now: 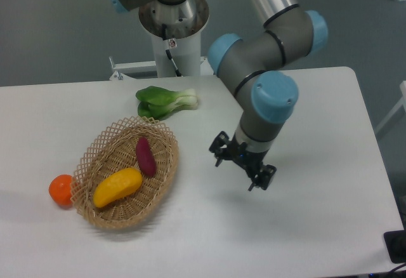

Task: Pick up the mango from the basket
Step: 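Move the open gripper over the yellow mango in the basket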

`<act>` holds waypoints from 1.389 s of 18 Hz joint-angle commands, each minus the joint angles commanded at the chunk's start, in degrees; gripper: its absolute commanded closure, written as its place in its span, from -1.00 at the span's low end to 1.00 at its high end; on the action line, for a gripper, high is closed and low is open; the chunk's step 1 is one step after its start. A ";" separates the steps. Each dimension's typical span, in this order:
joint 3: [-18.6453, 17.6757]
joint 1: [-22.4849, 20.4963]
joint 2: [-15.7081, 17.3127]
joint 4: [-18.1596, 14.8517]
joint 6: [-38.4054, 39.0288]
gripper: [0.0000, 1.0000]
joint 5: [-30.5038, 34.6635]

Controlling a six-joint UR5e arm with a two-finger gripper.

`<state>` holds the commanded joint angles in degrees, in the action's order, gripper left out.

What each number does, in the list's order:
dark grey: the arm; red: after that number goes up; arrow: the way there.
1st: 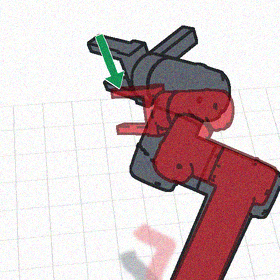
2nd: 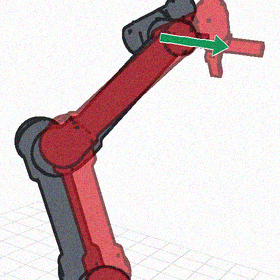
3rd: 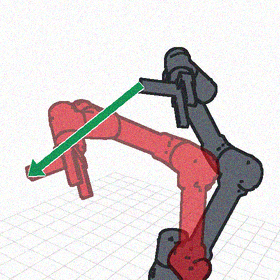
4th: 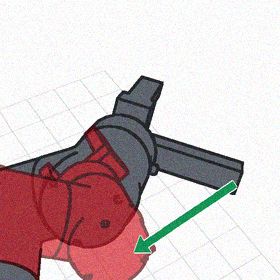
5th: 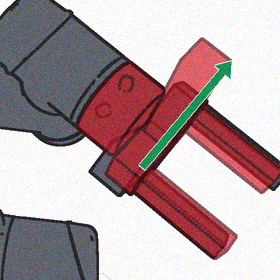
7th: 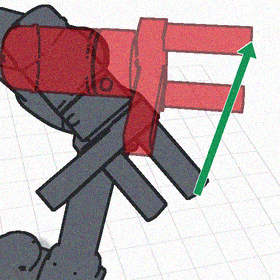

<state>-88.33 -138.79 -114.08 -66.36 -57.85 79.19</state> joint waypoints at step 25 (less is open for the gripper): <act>-12.30 16.09 3.34 8.61 12.94 -1.00 -0.97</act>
<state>-100.63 -122.70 -110.74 -57.75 -44.91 78.22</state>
